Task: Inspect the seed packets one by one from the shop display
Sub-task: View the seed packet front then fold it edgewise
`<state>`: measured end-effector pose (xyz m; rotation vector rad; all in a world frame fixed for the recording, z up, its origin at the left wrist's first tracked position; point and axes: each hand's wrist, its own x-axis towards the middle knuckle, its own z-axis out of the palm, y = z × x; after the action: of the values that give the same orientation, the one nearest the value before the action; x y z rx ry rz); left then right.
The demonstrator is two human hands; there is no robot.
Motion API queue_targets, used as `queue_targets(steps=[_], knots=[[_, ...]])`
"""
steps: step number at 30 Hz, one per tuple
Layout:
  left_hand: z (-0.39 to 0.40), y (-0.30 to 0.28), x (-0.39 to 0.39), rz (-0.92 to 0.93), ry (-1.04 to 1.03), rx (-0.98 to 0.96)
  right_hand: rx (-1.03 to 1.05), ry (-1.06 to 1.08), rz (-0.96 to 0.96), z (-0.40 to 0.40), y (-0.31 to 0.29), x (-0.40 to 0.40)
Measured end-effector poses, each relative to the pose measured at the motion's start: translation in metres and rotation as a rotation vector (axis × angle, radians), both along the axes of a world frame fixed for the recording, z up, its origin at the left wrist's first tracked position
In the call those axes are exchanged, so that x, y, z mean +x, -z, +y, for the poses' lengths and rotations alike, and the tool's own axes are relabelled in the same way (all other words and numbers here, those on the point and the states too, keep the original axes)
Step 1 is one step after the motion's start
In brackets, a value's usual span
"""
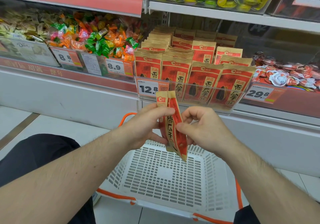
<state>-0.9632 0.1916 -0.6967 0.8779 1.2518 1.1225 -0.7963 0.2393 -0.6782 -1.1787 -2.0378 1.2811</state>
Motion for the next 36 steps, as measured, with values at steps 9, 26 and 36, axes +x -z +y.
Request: queue_targets(steps=[9,26,36], knots=[[0.001,0.002,0.007,0.044,0.018,0.120,0.107,-0.044,-0.101,-0.008,0.013,-0.011],[0.071,-0.082,0.021,0.110,-0.300,0.368,-0.162,0.358,0.398,0.057,-0.067,0.033],[0.119,-0.100,0.019,0.832,-0.352,0.459,0.133,0.541,0.556,0.119,-0.127,0.045]])
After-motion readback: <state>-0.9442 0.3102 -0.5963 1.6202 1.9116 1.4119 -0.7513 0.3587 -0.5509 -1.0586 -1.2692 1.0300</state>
